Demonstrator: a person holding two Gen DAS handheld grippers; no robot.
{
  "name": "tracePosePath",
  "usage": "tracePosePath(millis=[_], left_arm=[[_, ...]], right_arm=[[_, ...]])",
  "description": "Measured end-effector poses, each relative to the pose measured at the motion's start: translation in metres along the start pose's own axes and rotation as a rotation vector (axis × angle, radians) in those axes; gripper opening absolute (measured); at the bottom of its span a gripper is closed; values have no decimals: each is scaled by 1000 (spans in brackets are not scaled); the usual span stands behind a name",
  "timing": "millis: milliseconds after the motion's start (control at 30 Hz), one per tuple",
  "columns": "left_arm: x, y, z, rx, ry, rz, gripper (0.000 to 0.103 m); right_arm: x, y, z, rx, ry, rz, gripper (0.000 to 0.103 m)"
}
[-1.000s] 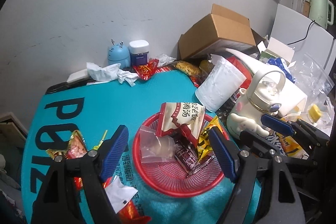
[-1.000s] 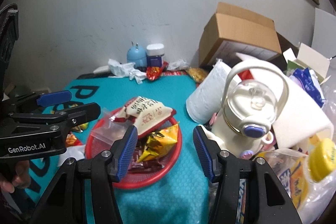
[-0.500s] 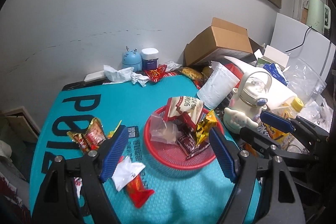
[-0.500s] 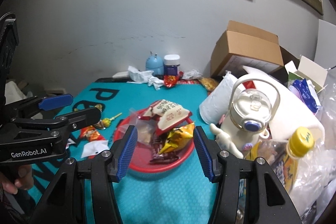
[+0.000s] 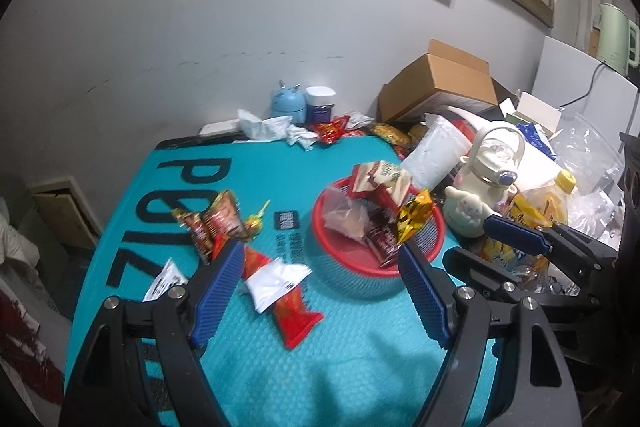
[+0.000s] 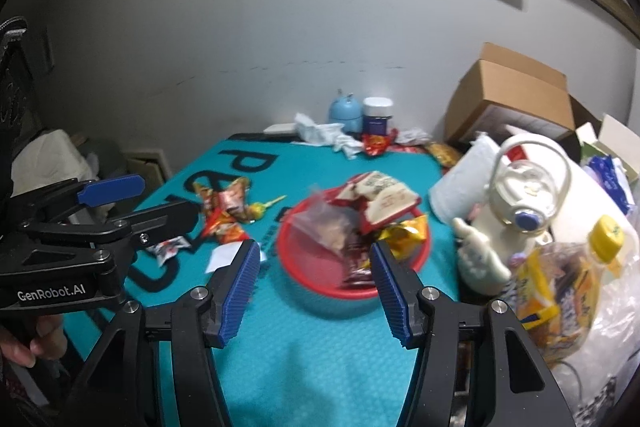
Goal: Organize snacks
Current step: 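Withdraw both open tools from the basket toward the snack pile, then grasp the white peanut packet with the left tool while the right tool grasps the red packet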
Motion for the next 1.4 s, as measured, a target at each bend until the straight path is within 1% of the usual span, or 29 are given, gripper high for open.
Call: tracePosePath(millis=[200,433,667,767,1000,1200,1400], left_arm=[[25,13,13,-2,-45,26,78],[62,23,17,18,-106,53,78],[93,34,13,42,-140,81,78],[109,39,11,54,-155,103,78],[150,58,-7,96,-201,187,79],[171,81,-29,155,-184,254,78],[175,97,-54,209,-143,260,78]], right_arm=[[28,10,-14,29,-82,14,57],[64,23,-44,77,-183,23,57],[85,30,-72,112,-243,27,57],[91,33,-83,125,-257,26,62],[110,41,-113,166,-279,42,62],[118,53,-137,204,-283,64,62],[112,66,-151,231,-252,80,62]])
Point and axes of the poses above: each gripper's, at about its wrist camera, not at the fingertips, and z roughly against the way its jaws point, x to its left, y to its underside, the point moved 9 cm from there along -z, roughly the way its jaws point, and after that the axes turned 15 degrees about -x, right-handed, at the moved point
